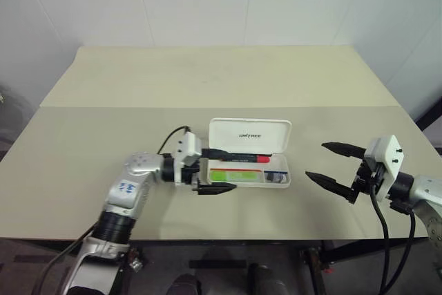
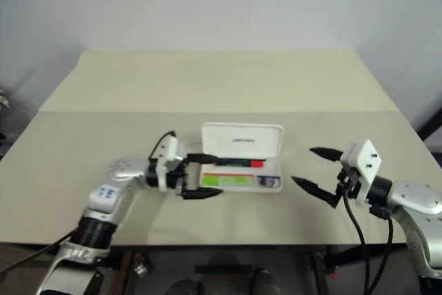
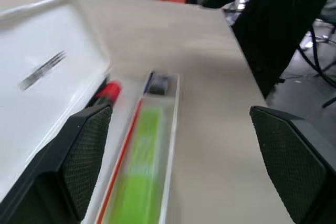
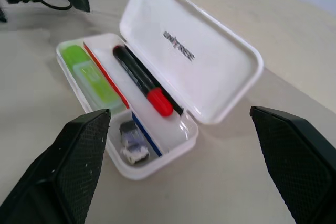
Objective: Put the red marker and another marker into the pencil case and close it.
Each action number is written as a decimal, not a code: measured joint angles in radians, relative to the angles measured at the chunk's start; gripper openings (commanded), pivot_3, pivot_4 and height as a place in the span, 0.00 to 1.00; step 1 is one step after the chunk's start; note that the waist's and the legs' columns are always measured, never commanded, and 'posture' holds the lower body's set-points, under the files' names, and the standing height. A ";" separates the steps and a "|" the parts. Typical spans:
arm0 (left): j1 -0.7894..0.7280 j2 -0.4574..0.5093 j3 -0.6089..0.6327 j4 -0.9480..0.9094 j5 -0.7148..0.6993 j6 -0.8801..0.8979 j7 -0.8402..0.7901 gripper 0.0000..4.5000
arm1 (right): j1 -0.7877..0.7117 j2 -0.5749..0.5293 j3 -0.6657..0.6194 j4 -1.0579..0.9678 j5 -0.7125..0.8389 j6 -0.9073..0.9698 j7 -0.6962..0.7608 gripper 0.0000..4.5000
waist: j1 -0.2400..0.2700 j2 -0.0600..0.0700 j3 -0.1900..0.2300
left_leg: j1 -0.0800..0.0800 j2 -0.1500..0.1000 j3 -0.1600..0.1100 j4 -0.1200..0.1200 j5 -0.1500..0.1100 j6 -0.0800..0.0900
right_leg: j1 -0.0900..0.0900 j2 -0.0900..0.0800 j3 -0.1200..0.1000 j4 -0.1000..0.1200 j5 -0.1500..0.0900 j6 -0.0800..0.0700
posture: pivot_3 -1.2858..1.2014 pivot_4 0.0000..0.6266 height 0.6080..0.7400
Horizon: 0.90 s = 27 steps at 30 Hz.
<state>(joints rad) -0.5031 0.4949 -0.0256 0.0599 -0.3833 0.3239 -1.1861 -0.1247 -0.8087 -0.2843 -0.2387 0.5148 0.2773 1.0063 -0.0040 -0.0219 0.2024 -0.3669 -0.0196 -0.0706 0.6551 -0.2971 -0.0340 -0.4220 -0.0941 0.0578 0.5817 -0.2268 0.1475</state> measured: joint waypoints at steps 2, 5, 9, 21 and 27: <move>0.008 0.058 0.061 -0.003 -0.025 0.010 -0.005 0.99 | -0.026 0.000 0.011 0.026 -0.004 -0.011 0.023 1.00 | -0.001 0.000 0.000 | 0.000 0.000 0.000 0.000 0.000 0.000 | 0.000 0.000 0.000 0.000 0.000 0.000 | 0.52 0.24 1.00; 0.004 0.122 0.130 0.023 -0.047 0.003 -0.009 0.99 | -0.083 -0.004 0.043 0.073 -0.022 -0.025 0.057 1.00 | -0.001 0.000 0.000 | 0.001 0.000 0.000 -0.001 0.000 0.000 | 0.000 0.000 0.000 0.000 -0.001 -0.001 | 0.52 0.24 1.00; -0.021 0.151 0.181 0.131 -0.049 -0.033 -0.018 0.78 | -0.123 -0.007 0.053 0.136 -0.043 -0.050 0.093 1.00 | 0.003 0.000 0.000 | 0.000 0.000 0.000 -0.001 0.000 0.000 | 0.000 0.000 -0.001 0.001 -0.001 -0.001 | 0.52 0.24 1.00; -0.150 0.110 0.164 0.282 -0.039 -0.136 -0.017 0.01 | -0.201 -0.009 0.081 0.237 -0.093 -0.086 0.132 1.00 | 0.000 0.000 0.000 | -0.002 0.000 0.001 -0.003 0.000 0.000 | -0.004 -0.001 -0.001 0.003 0.000 -0.001 | 0.52 0.24 1.00; -0.219 0.056 0.122 0.400 0.020 -0.208 0.029 0.01 | -0.202 -0.017 0.079 0.234 -0.094 -0.083 0.138 1.00 | 0.001 0.000 0.000 | -0.002 0.000 0.001 -0.002 0.000 0.000 | -0.004 -0.001 -0.001 0.002 0.000 -0.001 | 0.52 0.24 1.00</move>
<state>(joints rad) -0.7221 0.5512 0.0961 0.4603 -0.3636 0.1157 -1.1570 -0.3269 -0.8257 -0.2054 -0.0044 0.4210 0.1942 1.1440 -0.0031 -0.0220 0.2025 -0.3689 -0.0197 -0.0699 0.6528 -0.2971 -0.0342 -0.4262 -0.0946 0.0566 0.5841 -0.2271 0.1468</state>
